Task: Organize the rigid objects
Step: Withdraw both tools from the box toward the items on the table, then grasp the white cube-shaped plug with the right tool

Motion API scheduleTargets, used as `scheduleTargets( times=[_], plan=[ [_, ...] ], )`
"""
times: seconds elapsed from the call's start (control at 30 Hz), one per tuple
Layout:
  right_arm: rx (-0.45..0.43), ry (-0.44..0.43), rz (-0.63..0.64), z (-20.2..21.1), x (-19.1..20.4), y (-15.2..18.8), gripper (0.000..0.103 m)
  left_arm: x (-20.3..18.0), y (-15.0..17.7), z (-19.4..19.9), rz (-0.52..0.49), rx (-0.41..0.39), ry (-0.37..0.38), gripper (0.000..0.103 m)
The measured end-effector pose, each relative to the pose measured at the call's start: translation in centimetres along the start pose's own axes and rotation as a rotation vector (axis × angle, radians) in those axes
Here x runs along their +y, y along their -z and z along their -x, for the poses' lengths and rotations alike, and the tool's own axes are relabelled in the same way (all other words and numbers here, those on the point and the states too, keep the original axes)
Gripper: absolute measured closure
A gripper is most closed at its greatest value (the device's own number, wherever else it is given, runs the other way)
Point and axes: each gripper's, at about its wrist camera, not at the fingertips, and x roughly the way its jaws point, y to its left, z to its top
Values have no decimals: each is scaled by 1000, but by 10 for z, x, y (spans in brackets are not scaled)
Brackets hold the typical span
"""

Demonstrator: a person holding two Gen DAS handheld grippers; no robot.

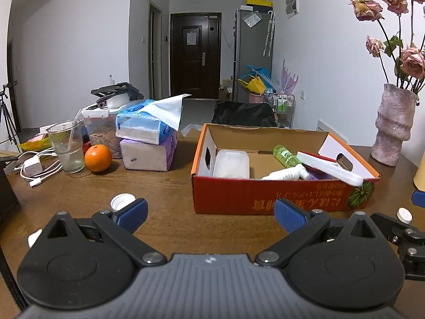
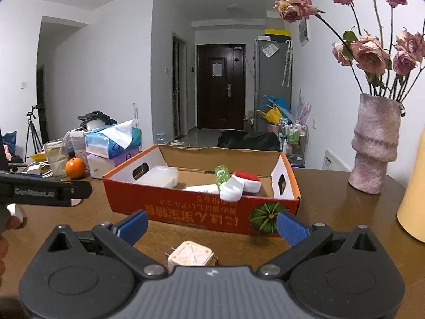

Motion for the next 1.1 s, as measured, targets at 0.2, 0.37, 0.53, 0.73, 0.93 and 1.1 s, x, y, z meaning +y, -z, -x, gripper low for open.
scheduleTargets(
  times=[0.2, 0.37, 0.53, 0.73, 0.93, 1.1],
  plan=[
    [30, 1, -8, 0, 8, 15, 0, 12, 10, 12, 9, 16, -8, 0],
    [73, -21, -11, -16, 13, 28, 0, 26, 16, 16, 28, 37, -22, 0],
    [125, 12, -6, -38, 16, 38, 2, 39, 21, 18, 53, 52, -32, 0],
    [198, 21, -26, -65, 18, 39, 8, 49, 21, 20, 70, 55, -42, 0],
    [258, 5, -72, -85, 17, 37, 31, 59, 21, 18, 85, 60, -49, 0],
    [256, -2, -58, -84, 22, 38, 44, 67, 22, 16, 94, 66, -58, 0]
  ],
)
